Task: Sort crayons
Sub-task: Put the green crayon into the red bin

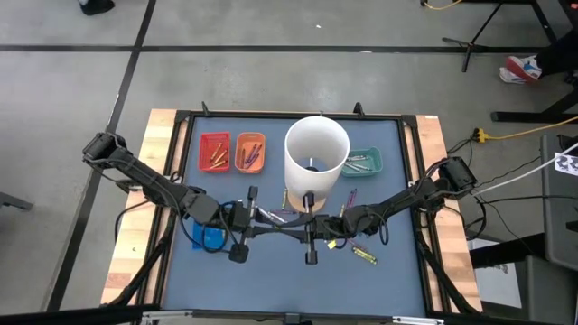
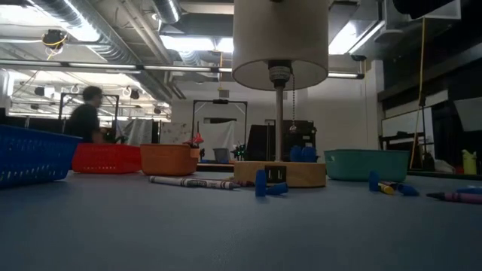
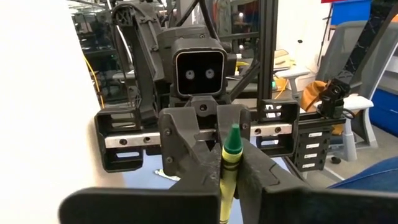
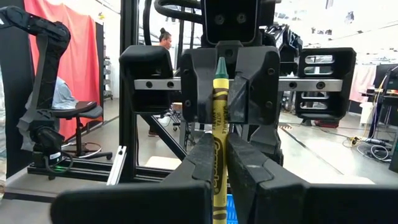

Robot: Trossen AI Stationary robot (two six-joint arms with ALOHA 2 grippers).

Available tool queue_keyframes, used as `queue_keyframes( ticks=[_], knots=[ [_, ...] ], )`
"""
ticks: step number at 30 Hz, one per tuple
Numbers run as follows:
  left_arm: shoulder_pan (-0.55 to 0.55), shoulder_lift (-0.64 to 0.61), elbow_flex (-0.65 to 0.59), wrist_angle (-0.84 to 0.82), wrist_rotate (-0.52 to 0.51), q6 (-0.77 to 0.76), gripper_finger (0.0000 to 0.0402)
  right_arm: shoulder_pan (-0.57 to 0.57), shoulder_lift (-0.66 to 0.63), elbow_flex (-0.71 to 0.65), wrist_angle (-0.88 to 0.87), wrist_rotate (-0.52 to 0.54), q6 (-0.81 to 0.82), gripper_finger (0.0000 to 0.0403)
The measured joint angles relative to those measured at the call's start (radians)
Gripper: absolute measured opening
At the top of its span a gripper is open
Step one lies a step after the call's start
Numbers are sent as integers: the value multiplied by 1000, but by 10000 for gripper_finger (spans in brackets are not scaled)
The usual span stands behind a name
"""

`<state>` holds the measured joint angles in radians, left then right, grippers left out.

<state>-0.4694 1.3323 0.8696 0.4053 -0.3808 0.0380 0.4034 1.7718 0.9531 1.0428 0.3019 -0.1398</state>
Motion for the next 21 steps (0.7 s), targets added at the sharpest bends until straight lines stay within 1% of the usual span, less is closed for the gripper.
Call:
queue_keyframes(
  ticks=[8,11,16,19,21],
  knots=[
    [0,0,0,-13,-19,-1,8,0,0,0,-21,2,0,25],
    [0,0,0,-21,-21,-6,8,0,0,0,-35,2,10,32],
    [0,-1,0,-27,-21,-11,8,1,0,0,-104,2,70,73],
    [0,-1,0,-35,-21,-21,8,3,0,0,-208,0,151,99],
    [0,-1,0,-44,-21,-57,8,3,0,0,-315,-29,213,110]
  ],
)
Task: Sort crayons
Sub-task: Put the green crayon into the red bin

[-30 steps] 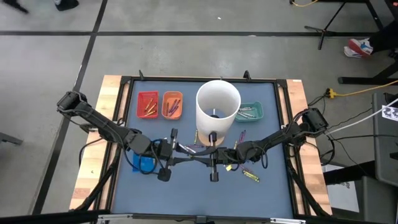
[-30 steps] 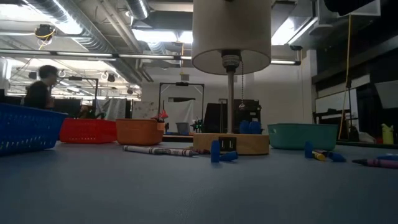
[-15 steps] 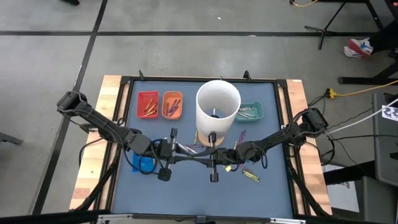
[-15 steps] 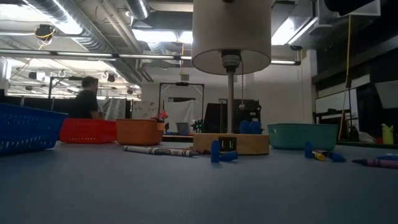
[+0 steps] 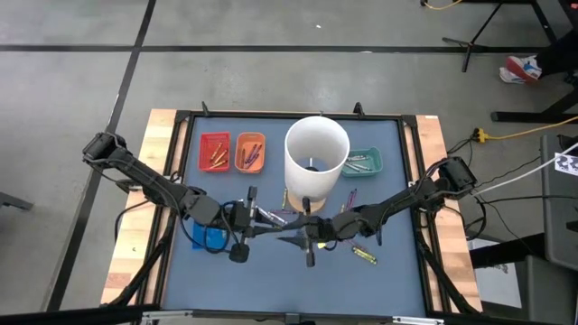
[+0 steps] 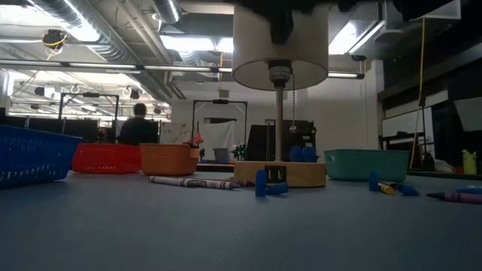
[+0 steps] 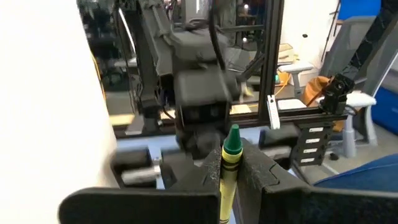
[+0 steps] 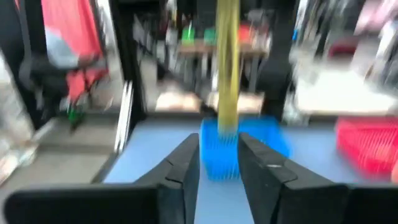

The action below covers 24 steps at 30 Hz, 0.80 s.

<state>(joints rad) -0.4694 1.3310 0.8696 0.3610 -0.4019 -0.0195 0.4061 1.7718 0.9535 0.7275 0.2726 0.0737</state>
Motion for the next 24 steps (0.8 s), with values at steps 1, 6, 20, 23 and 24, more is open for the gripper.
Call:
queue_keyframes(
  ticks=[1,6,20,23,24],
  knots=[
    [0,-1,0,-16,0,-27,8,0,0,0,-59,-32,34,114],
    [0,-3,0,-178,6,-210,8,0,0,0,-380,-229,225,119],
    [103,-3,0,-831,22,-575,8,96,0,-1,-773,-411,423,120],
    [173,-3,0,-967,-12,-608,8,124,0,-1,-774,-388,423,120],
    [201,-4,0,-1006,-29,-610,8,133,0,-1,-774,-379,423,120]
  ],
)
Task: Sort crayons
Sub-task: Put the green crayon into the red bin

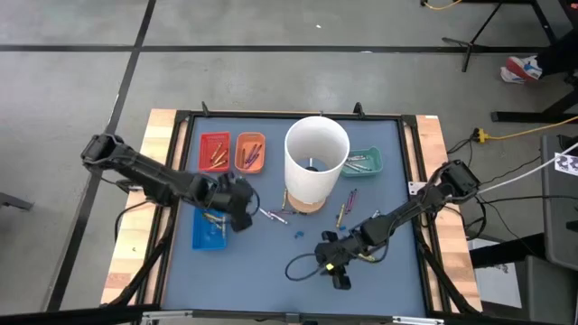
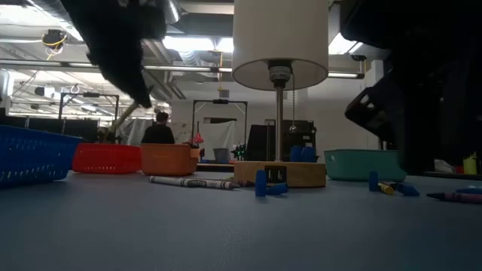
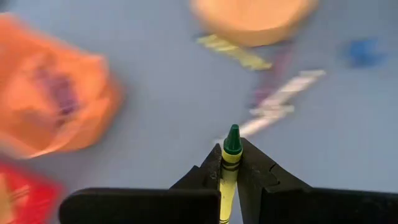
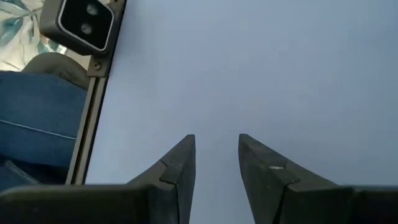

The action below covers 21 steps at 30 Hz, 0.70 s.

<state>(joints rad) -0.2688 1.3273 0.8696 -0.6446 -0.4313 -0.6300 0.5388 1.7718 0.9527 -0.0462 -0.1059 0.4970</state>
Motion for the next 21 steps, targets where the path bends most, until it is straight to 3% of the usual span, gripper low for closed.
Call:
queue_keyframes(
  ticks=[5,10,18,21],
  knots=[
    [164,0,0,-152,-60,2,8,25,0,0,-1,18,0,120],
    [335,0,0,-198,-66,21,8,26,0,0,-1,19,0,120],
    [555,0,0,-199,19,67,8,24,0,0,-4,18,0,120],
    [628,-11,0,-200,105,77,8,24,0,0,-5,18,0,120]
  ],
)
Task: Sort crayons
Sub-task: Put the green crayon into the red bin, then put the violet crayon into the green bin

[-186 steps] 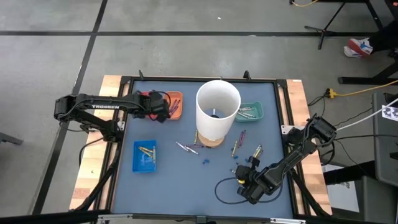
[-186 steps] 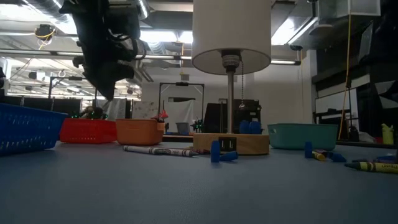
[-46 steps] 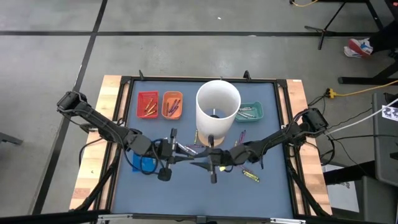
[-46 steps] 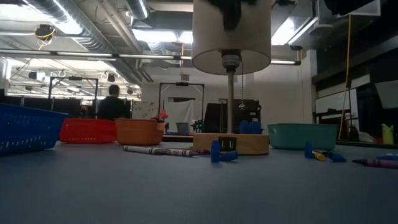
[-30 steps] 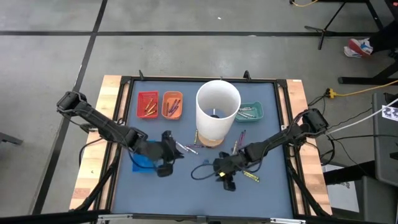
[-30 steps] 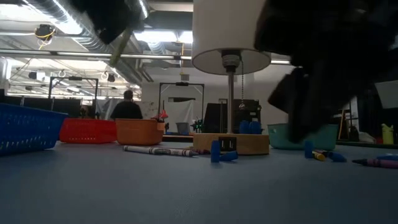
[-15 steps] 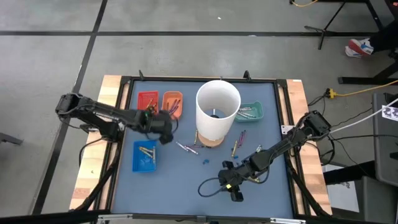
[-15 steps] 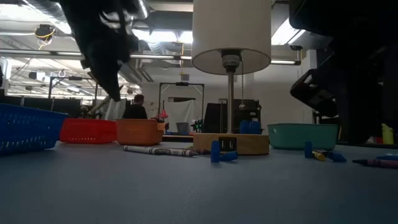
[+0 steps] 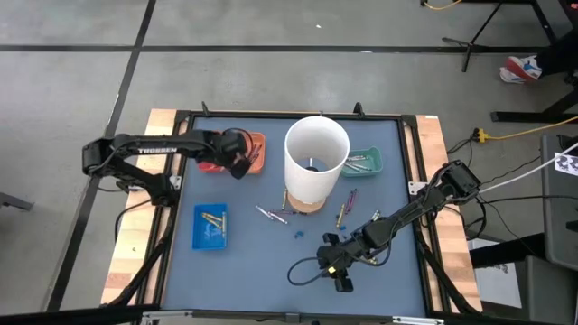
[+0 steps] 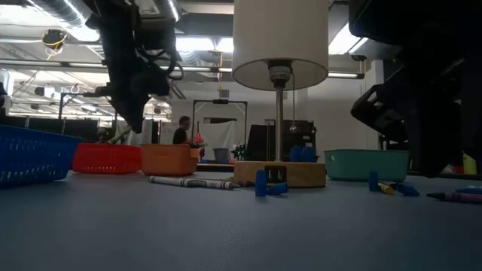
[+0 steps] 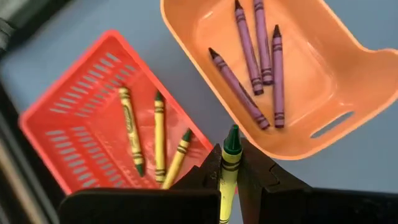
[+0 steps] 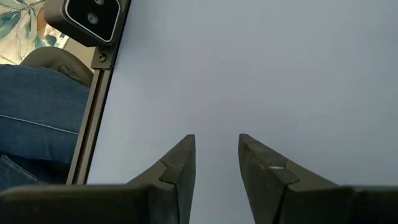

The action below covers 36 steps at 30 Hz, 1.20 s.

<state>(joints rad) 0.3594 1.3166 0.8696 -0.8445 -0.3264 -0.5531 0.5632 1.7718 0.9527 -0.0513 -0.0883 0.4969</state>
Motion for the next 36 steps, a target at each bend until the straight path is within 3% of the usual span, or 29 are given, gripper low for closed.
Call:
queue_keyframes(
  ticks=[4,6,14,25,30,36],
  knots=[
    [78,-37,0,6,131,37,8,0,0,0,-1,0,0,120],
    [109,-72,0,7,142,41,8,0,0,0,-2,0,0,120],
    [219,-184,0,7,94,40,8,0,0,0,-3,-1,0,120],
    [218,-178,0,-4,-76,42,38,0,-70,0,-29,-48,80,120],
    [218,-178,0,-4,-103,63,59,0,-152,0,-144,-35,78,120],
    [218,-178,0,-6,-103,67,89,0,-248,0,-372,61,78,120]
  ],
)
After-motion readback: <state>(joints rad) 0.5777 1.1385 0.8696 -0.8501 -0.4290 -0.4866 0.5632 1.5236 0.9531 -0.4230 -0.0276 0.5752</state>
